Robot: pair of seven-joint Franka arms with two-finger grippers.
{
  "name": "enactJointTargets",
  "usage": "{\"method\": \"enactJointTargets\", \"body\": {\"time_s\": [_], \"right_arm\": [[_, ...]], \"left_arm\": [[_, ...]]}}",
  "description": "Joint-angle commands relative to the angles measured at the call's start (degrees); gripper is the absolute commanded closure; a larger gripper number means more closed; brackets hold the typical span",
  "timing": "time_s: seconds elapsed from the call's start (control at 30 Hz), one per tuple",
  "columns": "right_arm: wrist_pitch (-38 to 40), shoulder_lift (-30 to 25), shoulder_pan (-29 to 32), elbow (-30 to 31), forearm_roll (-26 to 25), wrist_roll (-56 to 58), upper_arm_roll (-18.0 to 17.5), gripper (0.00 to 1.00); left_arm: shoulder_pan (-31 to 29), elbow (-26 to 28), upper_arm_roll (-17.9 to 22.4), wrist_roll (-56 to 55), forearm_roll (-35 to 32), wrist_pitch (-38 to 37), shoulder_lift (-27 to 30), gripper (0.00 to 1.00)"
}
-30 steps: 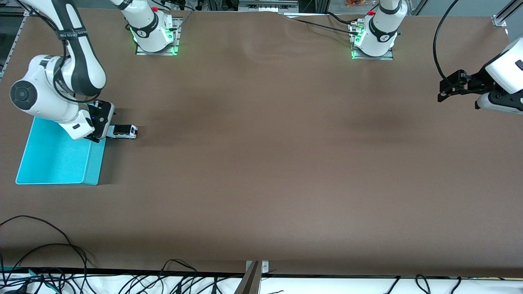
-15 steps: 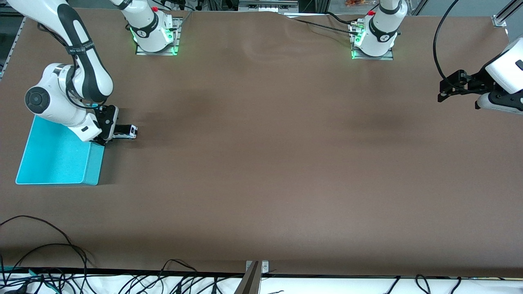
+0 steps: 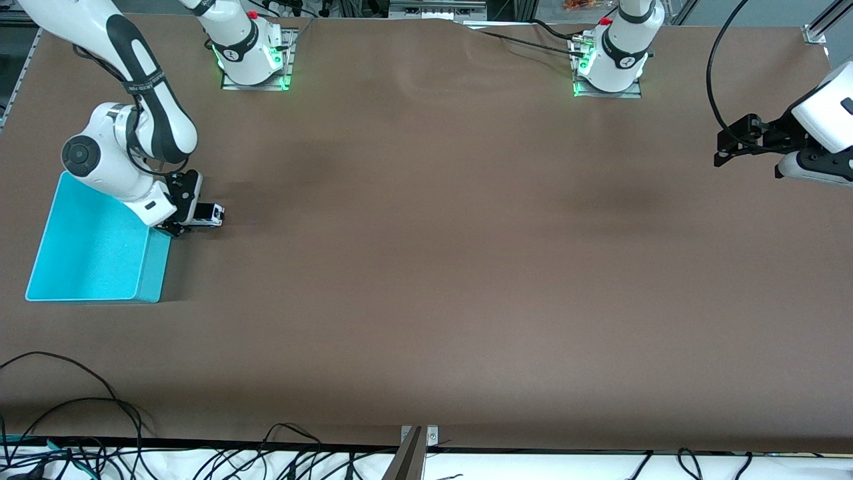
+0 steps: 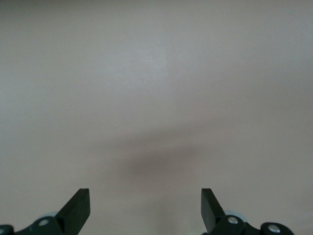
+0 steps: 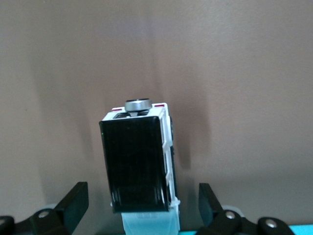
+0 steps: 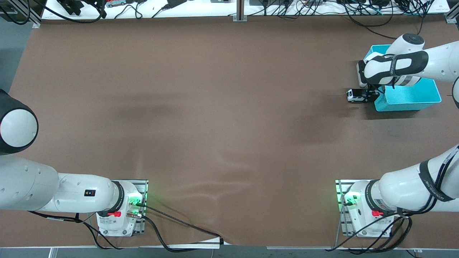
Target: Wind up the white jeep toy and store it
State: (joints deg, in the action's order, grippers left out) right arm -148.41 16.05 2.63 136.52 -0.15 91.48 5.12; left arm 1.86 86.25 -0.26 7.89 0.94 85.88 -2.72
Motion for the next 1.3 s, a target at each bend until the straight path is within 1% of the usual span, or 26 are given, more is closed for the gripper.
{"method": "enactJointTargets", "body": {"time_s": [0.0, 0.13, 0.2, 0.27, 0.33, 0.57, 0.8, 0.9, 1.13, 1.27], "right_arm": [[-1.9, -0.3, 0.4, 1.3, 1.5, 3.0, -0.5, 0.29], [-1.8, -0.4, 0.4, 1.3, 1.5, 3.0, -0.7, 0.54], [-1.8, -0.4, 0.4, 1.3, 1.4, 3.0, -0.9, 0.64], [-1.7, -0.6, 0.4, 1.2, 1.4, 3.0, -1.4, 0.71], [-1.5, -0.8, 0.4, 1.2, 1.4, 3.0, -1.6, 0.75], [-1.3, -2.1, 0.4, 1.0, 1.5, 2.9, -2.0, 0.77], [0.2, -3.8, 0.4, 0.4, 1.6, 2.6, -3.2, 0.77], [2.0, -4.2, 0.4, -0.7, 1.9, 2.5, -3.4, 0.77], [7.3, -4.2, 0.4, -4.7, 6.2, 2.7, -3.5, 0.77], [10.6, -4.1, 0.4, -7.8, 6.6, 2.8, -3.5, 0.77]], "left_arm": [[0.1, -1.3, 0.0, 0.0, 0.5, -0.4, -0.1, 0.0], [0.1, -1.3, 0.0, 0.0, 0.5, -0.4, -0.1, 0.0], [0.1, -1.2, -0.2, 0.0, 0.5, -0.5, 0.0, 0.0], [0.1, -1.2, -0.4, 0.0, 0.5, -0.6, 0.0, 0.0], [0.1, -1.2, -0.5, 0.0, 0.5, -0.6, 0.1, 0.0], [0.1, -1.3, -0.9, 0.0, 0.5, -0.6, 0.1, 0.0], [0.1, -1.3, -0.9, 0.0, 0.5, -0.6, 0.1, 0.0], [0.1, -1.3, -0.9, 0.0, 0.5, -0.7, 0.1, 0.0], [0.0, -1.3, -0.9, 0.0, 0.5, -0.7, 0.1, 0.0], [0.0, -1.3, -0.9, 0.0, 0.5, -0.9, 0.1, 0.0]]}}
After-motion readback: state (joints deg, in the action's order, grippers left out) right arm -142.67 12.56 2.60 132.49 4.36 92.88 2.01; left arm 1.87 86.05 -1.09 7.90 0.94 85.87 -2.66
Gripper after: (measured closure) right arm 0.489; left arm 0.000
